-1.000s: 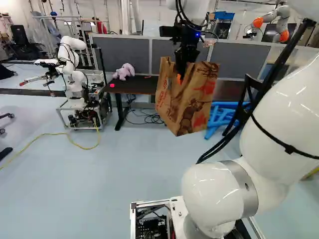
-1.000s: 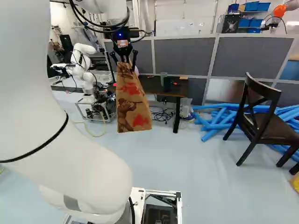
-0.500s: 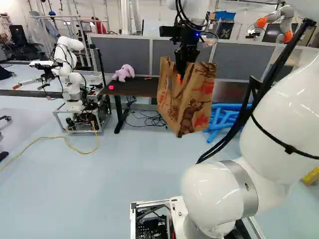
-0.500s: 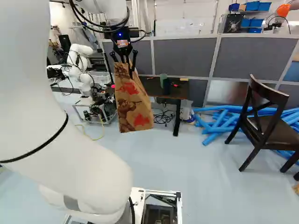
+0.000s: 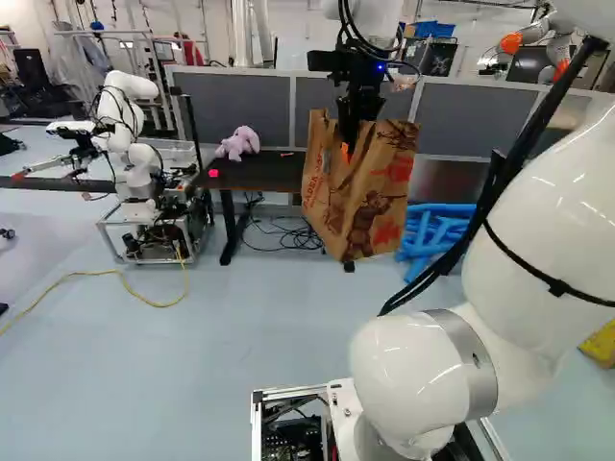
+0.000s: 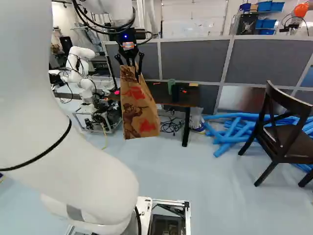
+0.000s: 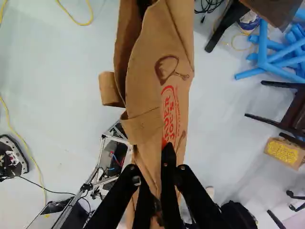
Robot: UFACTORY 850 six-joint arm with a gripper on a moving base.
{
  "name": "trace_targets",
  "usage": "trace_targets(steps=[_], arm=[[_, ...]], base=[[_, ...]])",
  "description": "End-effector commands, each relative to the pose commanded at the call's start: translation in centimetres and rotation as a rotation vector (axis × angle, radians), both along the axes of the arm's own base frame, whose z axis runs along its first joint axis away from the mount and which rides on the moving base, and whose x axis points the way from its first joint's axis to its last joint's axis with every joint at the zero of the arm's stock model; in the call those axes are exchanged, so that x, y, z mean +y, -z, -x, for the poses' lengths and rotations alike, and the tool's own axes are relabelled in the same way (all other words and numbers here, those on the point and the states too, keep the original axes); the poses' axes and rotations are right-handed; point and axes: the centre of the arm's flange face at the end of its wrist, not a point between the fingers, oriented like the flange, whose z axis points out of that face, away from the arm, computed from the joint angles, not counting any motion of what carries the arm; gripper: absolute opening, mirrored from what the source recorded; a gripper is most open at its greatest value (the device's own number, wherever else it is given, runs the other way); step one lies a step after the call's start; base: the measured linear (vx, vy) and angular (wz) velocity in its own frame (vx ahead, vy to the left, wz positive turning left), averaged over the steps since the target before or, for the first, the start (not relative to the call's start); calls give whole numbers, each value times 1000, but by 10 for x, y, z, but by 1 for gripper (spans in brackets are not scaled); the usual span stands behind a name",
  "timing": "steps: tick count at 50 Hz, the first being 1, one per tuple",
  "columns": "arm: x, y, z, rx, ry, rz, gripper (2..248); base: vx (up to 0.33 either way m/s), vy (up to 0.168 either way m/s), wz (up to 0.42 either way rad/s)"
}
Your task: Pick up the bag on the ground and place it on the table
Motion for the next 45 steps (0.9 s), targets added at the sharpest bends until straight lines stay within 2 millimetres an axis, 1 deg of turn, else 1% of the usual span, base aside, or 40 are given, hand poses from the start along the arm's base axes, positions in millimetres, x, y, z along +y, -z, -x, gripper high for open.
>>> trace_targets(steps=[28, 45], arm=[[0, 0, 0, 0, 0, 0, 21], [0, 0, 0, 0, 0, 0, 21]], base=[[129, 39, -15], [134, 56, -19]])
